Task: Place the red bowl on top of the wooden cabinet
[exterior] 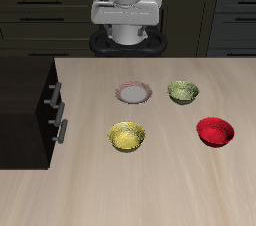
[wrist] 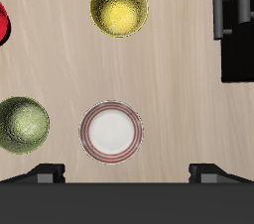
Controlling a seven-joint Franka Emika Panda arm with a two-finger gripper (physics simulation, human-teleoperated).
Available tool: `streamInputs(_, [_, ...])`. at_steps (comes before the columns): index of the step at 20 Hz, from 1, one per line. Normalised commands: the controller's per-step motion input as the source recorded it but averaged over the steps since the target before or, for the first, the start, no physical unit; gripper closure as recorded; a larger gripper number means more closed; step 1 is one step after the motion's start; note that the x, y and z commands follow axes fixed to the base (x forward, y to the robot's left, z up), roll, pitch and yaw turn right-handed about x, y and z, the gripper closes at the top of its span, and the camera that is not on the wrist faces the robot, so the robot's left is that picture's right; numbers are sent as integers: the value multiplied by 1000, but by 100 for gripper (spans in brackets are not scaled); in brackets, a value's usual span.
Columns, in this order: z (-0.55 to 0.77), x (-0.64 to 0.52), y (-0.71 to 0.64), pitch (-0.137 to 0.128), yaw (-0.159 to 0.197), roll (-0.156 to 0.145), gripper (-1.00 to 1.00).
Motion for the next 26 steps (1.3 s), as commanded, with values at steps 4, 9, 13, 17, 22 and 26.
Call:
streamInputs(4, [346,396,111,-77,57,-49,-100])
streamInputs(9, [215,246,140,-1,-32,46,-100])
streamInputs(13, [-49,188,59,-2,31,18,-100])
streamInputs(17, [13,164,-104,-13,14,-23,-100])
streamInputs(22, [-1,146,-1,-1,6,7,-100])
streamInputs(26, [-13,174,33,-14,3,-1,-100])
